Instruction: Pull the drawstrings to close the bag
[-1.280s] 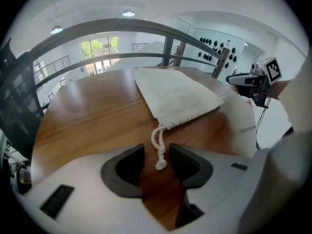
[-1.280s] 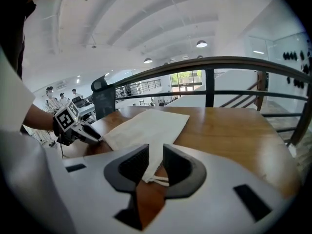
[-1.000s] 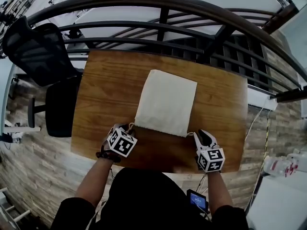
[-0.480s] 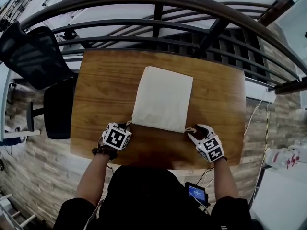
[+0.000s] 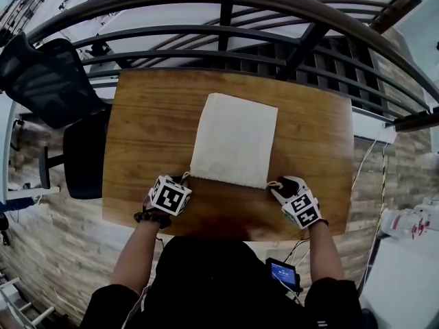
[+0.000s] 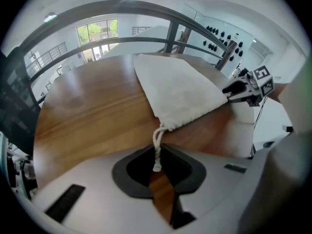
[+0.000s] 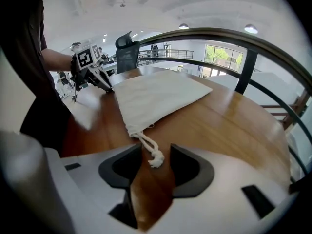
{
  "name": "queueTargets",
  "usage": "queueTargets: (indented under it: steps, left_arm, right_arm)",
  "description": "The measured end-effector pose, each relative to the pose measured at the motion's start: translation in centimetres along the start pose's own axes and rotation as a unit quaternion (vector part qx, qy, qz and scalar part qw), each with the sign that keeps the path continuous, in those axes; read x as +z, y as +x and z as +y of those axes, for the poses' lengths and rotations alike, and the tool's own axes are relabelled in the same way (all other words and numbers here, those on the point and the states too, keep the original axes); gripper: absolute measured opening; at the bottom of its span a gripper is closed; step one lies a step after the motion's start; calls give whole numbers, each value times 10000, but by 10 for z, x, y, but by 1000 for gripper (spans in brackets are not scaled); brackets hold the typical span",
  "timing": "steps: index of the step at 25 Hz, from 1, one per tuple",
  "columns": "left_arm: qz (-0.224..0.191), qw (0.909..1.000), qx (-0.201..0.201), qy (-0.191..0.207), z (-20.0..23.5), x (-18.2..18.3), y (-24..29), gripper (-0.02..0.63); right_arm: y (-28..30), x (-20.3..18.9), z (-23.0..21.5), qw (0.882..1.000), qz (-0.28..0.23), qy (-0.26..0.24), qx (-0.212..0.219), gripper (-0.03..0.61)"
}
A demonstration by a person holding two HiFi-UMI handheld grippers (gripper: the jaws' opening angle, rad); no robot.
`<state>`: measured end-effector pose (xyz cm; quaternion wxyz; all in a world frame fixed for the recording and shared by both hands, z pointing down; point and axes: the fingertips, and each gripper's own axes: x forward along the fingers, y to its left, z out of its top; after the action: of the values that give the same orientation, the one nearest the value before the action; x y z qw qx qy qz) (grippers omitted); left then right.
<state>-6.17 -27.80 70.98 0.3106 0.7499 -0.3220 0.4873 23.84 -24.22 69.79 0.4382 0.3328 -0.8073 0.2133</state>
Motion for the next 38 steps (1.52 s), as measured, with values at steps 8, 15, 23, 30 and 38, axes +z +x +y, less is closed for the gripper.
queueTargets:
  steps: [8, 15, 23, 30, 38]
  left_arm:
    - [127, 9990, 239, 342, -2, 1, 0, 45]
    - [185, 9971, 415, 609, -2, -1, -2, 46]
    - [-19, 9955, 588, 747, -3, -5, -11, 38]
    - [-216, 9883, 1160, 965, -9, -25, -25, 38]
    - [-303, 9758, 1752, 1275, -38, -32, -58, 38]
  right_arm:
    - [5, -1, 13, 9989, 410, -222, -68, 46]
    - [3, 1, 17, 9973, 685, -238, -108, 43]
    - [-8, 12, 18, 9962, 443, -243, -703, 38]
    - [-35, 13, 26, 9908, 135, -420, -1281, 38]
    - [-65, -12, 24, 9856, 78, -809, -1483, 38]
